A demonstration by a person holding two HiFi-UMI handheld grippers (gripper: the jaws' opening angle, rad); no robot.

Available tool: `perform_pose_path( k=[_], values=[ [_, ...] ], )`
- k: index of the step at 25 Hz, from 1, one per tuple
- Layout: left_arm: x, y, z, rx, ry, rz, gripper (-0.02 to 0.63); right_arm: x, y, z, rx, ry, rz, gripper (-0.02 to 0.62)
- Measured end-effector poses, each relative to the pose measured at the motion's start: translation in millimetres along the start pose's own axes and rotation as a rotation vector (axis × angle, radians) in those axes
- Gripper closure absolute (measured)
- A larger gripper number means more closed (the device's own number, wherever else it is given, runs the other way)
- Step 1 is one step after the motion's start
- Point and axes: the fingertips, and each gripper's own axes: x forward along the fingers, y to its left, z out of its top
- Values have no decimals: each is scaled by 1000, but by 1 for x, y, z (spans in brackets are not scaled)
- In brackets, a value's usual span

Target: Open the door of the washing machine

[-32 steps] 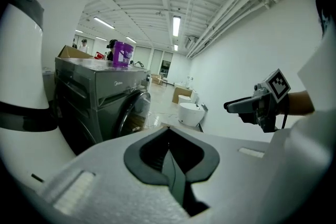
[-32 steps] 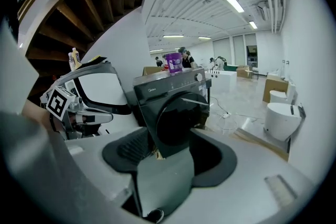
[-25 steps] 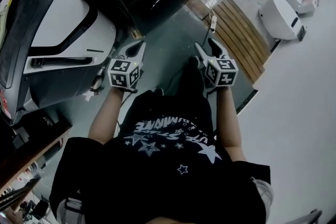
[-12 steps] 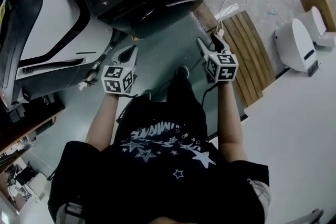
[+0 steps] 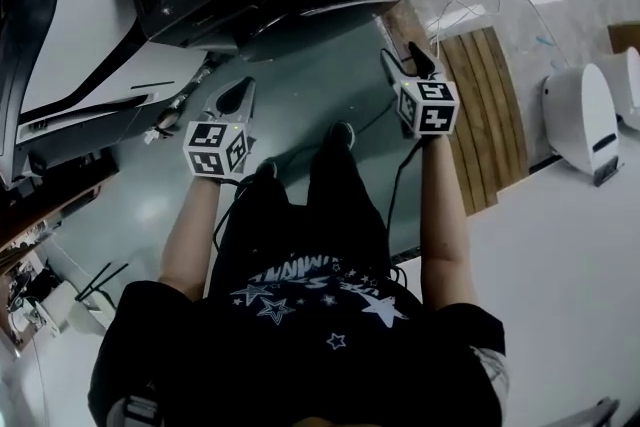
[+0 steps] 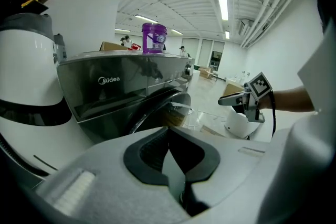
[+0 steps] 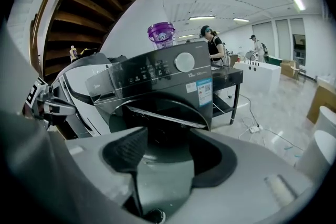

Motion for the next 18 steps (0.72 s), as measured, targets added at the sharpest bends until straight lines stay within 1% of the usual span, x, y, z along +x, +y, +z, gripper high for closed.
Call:
perform_pose_path(
  k=[5,10,14,18],
  values=[
    [23,-5,-4,-20,0,21,595,44,-28,5,-66,-11,34,342],
    [40,-7,-20,-41,5,39,595,89,-48,11,-159,-7,53,342],
    [48,-5,-35,-55,21,48,595,121,-57,18,-257,7,50,342],
    [52,6,-39,-85,16,71,595,143,-65,24,-343,37,37,342]
  ],
)
